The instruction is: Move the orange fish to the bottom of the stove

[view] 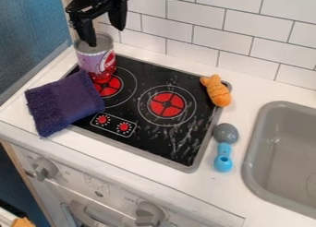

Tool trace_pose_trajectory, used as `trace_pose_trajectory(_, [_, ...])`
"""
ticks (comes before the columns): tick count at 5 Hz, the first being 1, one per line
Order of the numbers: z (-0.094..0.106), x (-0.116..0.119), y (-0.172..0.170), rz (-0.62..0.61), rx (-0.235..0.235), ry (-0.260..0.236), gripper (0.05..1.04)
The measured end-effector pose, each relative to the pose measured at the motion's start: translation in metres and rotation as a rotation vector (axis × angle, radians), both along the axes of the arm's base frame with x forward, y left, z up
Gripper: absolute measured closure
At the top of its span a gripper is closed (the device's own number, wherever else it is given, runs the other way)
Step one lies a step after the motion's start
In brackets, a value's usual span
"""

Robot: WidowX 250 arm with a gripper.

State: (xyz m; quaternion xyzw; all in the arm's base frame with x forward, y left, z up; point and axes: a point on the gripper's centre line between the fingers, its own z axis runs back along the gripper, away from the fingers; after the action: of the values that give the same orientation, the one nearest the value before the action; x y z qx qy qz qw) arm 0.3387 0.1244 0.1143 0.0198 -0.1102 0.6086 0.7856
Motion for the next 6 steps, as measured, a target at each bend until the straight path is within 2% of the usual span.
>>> trace_pose_trajectory(1, [-0.013, -0.001, -0.001, -0.001, -0.010, 0.030, 0.083])
trace_pose_trajectory(2, [-0.025, 0.001, -0.023, -0.069, -0.011, 0.026, 0.084])
trace_pose_trajectory(3, [-0.025, 0.007, -0.052, -0.206, -0.013, 0.031, 0.084])
trace_pose_trajectory(4, [-0.027, 0.016, -0.088, -0.417, -0.083, 0.051, 0.083])
trace_pose_trajectory(5, [-0.034, 0.026, -0.130, -0.597, -0.018, 0.083, 0.083])
trace_pose_trajectory(6, [-0.043, 0.035, -0.146, -0.658, -0.038, 0.078, 0.084])
